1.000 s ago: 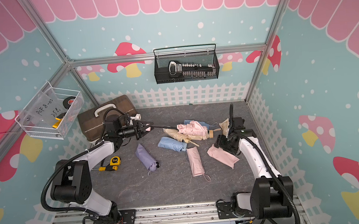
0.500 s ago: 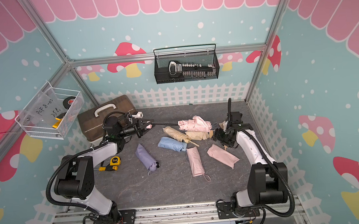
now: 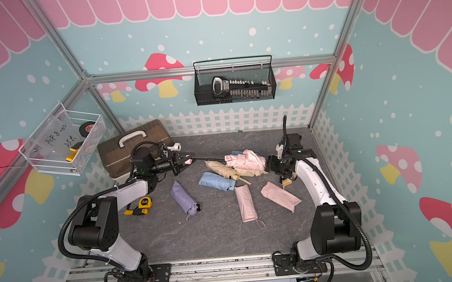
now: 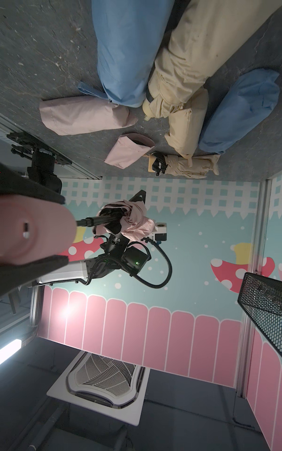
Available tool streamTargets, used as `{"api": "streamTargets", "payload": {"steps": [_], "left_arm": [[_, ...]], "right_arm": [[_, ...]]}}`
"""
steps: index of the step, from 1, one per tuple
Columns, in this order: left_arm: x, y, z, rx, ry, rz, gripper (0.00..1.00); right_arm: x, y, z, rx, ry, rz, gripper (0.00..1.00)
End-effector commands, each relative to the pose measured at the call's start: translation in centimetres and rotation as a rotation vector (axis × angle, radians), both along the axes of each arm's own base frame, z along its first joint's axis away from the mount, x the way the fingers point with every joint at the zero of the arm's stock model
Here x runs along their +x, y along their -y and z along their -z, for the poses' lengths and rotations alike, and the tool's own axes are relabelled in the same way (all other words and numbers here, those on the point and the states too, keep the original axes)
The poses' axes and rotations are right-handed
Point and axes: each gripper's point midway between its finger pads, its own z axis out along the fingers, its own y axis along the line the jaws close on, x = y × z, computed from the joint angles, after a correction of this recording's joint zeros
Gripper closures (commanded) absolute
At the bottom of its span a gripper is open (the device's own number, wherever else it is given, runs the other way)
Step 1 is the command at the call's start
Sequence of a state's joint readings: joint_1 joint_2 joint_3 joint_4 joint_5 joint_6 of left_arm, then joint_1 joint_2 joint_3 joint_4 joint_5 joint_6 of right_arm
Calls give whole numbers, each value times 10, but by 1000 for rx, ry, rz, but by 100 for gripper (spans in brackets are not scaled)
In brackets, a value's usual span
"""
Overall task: Take umbrellas out of sleeves
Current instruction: Adjust the umbrella.
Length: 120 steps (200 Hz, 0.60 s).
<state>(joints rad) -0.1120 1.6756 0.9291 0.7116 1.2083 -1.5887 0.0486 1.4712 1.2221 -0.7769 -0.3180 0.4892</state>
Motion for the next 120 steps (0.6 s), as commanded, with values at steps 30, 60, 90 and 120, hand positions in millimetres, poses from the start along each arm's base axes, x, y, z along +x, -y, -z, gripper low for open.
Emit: {"api": "streamTargets", "payload": {"steps": [30, 60, 90, 120], "left_arm": [[-9, 8, 2, 72, 23, 54, 100], [-23, 14, 19, 229, 26, 126, 100], [-17, 19, 14, 214, 31, 107, 100], [-13, 39, 10, 181, 44, 114, 100]], "right_arm": [[10, -43, -13, -7, 27, -130, 28], [15, -69, -23, 5, 54, -179, 28], [19, -92, -25, 49, 61, -205, 28], [22, -117, -27, 101, 74, -227, 28]]}}
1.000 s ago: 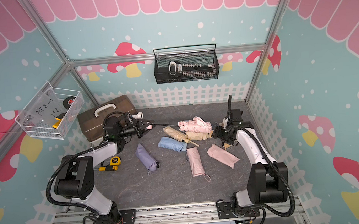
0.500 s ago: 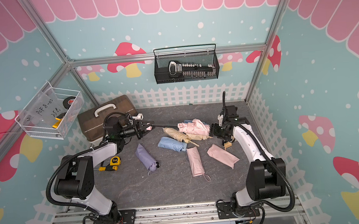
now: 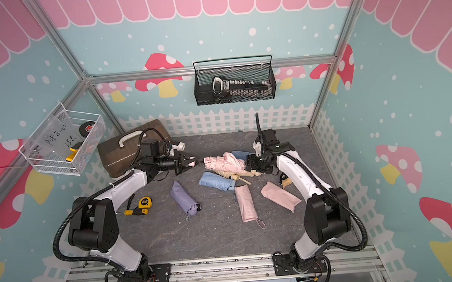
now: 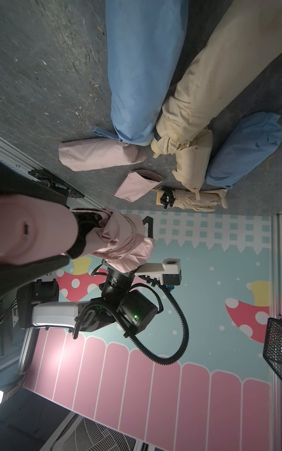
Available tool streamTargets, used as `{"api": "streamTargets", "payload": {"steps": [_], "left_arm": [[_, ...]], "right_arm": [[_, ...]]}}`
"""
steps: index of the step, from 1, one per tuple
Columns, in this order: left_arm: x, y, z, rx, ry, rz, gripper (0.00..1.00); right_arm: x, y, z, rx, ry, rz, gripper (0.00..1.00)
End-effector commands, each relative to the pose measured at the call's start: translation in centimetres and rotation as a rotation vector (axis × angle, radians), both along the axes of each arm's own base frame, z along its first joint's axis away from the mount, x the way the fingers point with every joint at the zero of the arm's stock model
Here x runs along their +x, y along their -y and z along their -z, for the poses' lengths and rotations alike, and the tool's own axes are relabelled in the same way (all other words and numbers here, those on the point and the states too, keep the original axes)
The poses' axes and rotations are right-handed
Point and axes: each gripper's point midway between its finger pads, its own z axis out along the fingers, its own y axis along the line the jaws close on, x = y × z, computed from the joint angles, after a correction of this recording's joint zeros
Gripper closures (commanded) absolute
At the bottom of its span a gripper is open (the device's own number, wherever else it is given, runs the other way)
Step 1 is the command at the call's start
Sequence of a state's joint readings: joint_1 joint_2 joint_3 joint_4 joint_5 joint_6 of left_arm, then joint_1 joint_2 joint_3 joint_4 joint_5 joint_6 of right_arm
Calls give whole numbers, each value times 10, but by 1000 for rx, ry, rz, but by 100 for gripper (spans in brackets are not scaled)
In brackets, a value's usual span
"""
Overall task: Take umbrellas out of sleeves
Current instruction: Adjust the umbrella.
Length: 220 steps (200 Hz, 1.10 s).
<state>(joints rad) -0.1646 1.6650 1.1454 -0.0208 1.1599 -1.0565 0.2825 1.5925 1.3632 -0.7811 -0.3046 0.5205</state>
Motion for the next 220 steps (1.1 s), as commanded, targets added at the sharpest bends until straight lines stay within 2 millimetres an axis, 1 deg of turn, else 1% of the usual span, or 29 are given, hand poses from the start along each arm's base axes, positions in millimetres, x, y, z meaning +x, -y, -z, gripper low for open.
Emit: {"api": "streamTargets", "payload": {"steps": [1, 28, 61, 75, 103, 124, 138, 151, 174, 197, 212, 220], "left_arm": [[-8, 22, -6, -23, 20, 53, 100], [-6, 38, -4, -42, 19, 60, 100], [-10, 53, 7, -30, 1, 87, 100], [-12, 55, 14, -12, -8, 96, 100], [-14, 55, 17, 4, -9, 102, 100], [-13, 56, 17, 9, -8, 102, 100], [-12, 56, 17, 0, -7, 101, 100], [-12, 57, 18, -7, -11, 98, 100], [-6, 60, 14, -87, -15, 79, 100], [-1, 63, 14, -147, -23, 70, 100], [-2, 70, 21, -138, -29, 84, 100], [-4, 75, 24, -128, -31, 97, 100]], "right_arm": [[14, -31, -20, 105, 60, -26, 28], [14, -48, -23, 125, 65, -53, 28], [13, -55, -26, 132, 75, -69, 28], [12, -55, -31, 130, 96, -68, 28], [12, -56, -42, 146, 133, -73, 28], [12, -60, -43, 167, 130, -78, 28], [11, -56, -42, 148, 131, -70, 28], [8, -44, -44, 79, 133, -62, 26], [0, -9, -49, -52, 137, -14, 19], [-10, 38, -57, -118, 128, 106, 18], [-19, 71, -70, -185, 158, 194, 17], [-22, 83, -79, -216, 179, 221, 17]]}}
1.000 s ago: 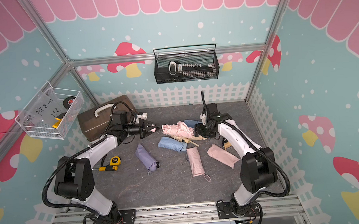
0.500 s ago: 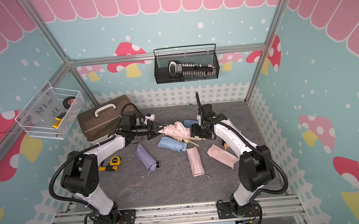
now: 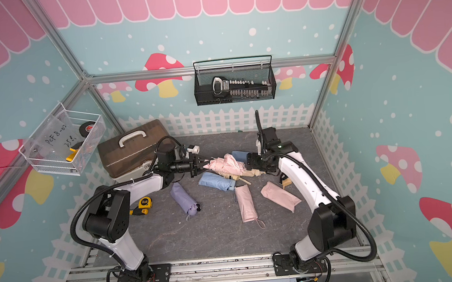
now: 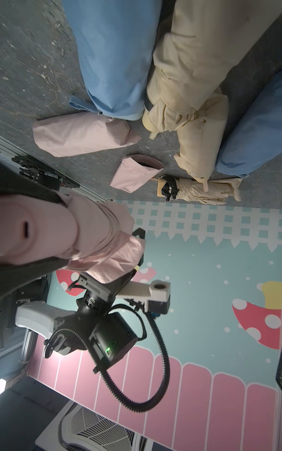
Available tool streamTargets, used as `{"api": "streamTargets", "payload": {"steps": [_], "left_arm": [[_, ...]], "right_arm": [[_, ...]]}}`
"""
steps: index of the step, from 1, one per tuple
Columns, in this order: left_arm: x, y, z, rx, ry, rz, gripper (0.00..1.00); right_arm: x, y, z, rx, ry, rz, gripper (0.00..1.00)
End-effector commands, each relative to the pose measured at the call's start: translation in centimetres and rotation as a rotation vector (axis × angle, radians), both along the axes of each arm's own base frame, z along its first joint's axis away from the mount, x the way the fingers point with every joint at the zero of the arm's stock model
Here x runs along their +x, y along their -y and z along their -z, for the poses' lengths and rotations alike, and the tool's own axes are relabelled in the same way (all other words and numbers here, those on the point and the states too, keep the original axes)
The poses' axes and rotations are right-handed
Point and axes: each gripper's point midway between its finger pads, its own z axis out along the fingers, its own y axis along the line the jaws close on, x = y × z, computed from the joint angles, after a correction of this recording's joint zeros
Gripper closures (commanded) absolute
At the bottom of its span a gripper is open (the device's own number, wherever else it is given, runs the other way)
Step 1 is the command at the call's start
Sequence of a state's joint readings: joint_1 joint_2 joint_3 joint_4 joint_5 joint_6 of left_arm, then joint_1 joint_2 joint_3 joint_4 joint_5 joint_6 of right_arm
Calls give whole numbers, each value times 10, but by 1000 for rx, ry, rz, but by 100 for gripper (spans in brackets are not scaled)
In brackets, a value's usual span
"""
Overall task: Take umbrellas out of sleeves
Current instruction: Adjust the umbrella, then place the umbrella in the umbrella sleeve.
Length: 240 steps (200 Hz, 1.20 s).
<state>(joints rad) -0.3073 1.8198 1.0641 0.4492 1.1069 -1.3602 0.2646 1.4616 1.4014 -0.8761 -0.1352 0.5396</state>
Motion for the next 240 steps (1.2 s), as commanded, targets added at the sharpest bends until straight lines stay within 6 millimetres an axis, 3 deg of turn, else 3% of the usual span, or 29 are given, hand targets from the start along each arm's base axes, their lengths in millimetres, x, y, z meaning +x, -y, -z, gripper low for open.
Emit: {"api": "streamTargets", "payload": {"steps": [1, 19, 32, 52, 91, 130, 164, 223, 240], "left_arm": [[-7, 16, -10, -46, 35, 54, 100], [-11, 31, 2, -14, 21, 84, 100], [-12, 44, 9, 0, 15, 105, 100], [-25, 83, 21, 13, 6, 173, 100], [-41, 153, 37, 22, 16, 260, 100], [-52, 200, 68, 98, 21, 301, 100], [-62, 218, 98, 213, 45, 340, 100], [-66, 241, 130, 361, 100, 392, 100], [-65, 242, 136, 385, 102, 390, 83]], "right_arm": [[-13, 45, -36, -104, 76, 106, 17], [-17, 60, -59, -150, 132, 139, 17], [-17, 58, -71, -137, 153, 129, 17], [-12, 50, -79, -89, 168, 120, 17], [-9, 36, -76, -7, 164, 98, 18], [-20, 34, -65, -8, 142, 64, 18], [-27, 31, -53, 0, 116, 47, 18], [-38, 31, -37, -4, 86, 26, 17], [-40, 31, -35, -7, 84, 19, 17]]}}
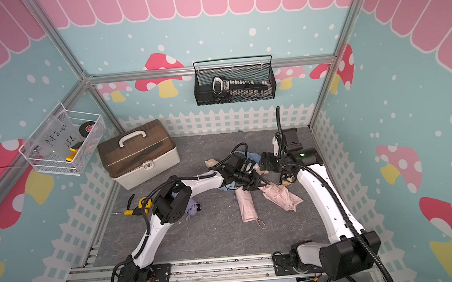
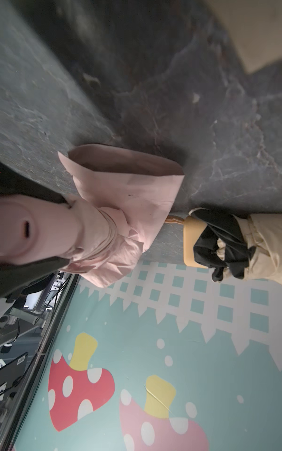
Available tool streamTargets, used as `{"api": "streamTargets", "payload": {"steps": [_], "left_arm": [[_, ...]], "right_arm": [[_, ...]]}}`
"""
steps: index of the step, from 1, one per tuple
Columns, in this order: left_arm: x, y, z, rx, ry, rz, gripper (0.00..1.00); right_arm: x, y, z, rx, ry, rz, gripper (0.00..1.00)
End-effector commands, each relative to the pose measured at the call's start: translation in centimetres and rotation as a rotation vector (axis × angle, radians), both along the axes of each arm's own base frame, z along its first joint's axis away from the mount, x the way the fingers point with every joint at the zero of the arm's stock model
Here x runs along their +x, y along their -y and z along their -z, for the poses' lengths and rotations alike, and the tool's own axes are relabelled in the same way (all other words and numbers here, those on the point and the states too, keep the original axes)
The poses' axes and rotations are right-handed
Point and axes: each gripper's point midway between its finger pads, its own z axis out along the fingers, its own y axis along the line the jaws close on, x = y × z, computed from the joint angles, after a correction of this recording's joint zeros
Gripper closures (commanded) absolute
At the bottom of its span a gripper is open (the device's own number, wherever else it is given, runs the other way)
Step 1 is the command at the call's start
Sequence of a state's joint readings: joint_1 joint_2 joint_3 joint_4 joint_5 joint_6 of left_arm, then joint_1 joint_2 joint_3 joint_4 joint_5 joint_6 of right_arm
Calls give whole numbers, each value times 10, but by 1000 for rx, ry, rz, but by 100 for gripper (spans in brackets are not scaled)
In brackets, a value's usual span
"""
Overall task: Take umbrellas out of sleeves
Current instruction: Place the umbrella in the umbrella sleeve.
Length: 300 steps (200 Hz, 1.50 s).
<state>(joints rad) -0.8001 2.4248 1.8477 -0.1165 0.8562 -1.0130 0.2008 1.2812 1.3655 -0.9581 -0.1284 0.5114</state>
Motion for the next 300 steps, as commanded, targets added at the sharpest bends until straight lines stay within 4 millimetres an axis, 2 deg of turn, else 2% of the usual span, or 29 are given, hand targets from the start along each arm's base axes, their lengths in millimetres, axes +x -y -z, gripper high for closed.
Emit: {"api": "streamTargets", "payload": {"steps": [1, 31, 49, 81, 94, 108, 119, 157, 209, 230, 263, 279, 300], "left_arm": [[-9, 3, 20, 82, 43, 29, 82], [-9, 0, 24, 112, 61, 40, 59], [-8, -4, 18, 128, 90, 47, 47], [-7, -16, 7, 163, 133, 51, 37], [-7, -22, 8, 175, 134, 49, 28], [-6, -25, 6, 180, 140, 49, 27], [-5, -27, 5, 186, 143, 47, 21], [-1, -32, -4, 196, 177, 38, 20], [10, -51, -37, 209, 274, 15, 17], [13, -75, -49, 238, 288, -28, 18], [20, -139, -56, 312, 268, -142, 18], [21, -168, -59, 334, 275, -183, 19], [17, -195, -63, 347, 297, -203, 19]], "right_arm": [[-5, -1, -1, -3, 14, -26, 17], [-8, -1, 4, -9, 7, -33, 16], [-9, 0, 6, -12, -1, -39, 15], [-8, 0, 4, -16, 7, -40, 12], [-7, -1, 3, -11, 11, -41, 12], [-6, -1, 3, -6, 13, -38, 12], [-6, -2, 2, 2, 18, -37, 12], [-5, -3, 0, 16, 20, -23, 12], [-13, 5, -10, 2, 27, -3, 12], [-24, 7, -3, -9, -22, -4, 13], [-54, 5, 24, 31, -118, 5, 14], [-68, -11, 51, 61, -200, -58, 15], [-80, -46, 89, 3, -280, -201, 14]]}}
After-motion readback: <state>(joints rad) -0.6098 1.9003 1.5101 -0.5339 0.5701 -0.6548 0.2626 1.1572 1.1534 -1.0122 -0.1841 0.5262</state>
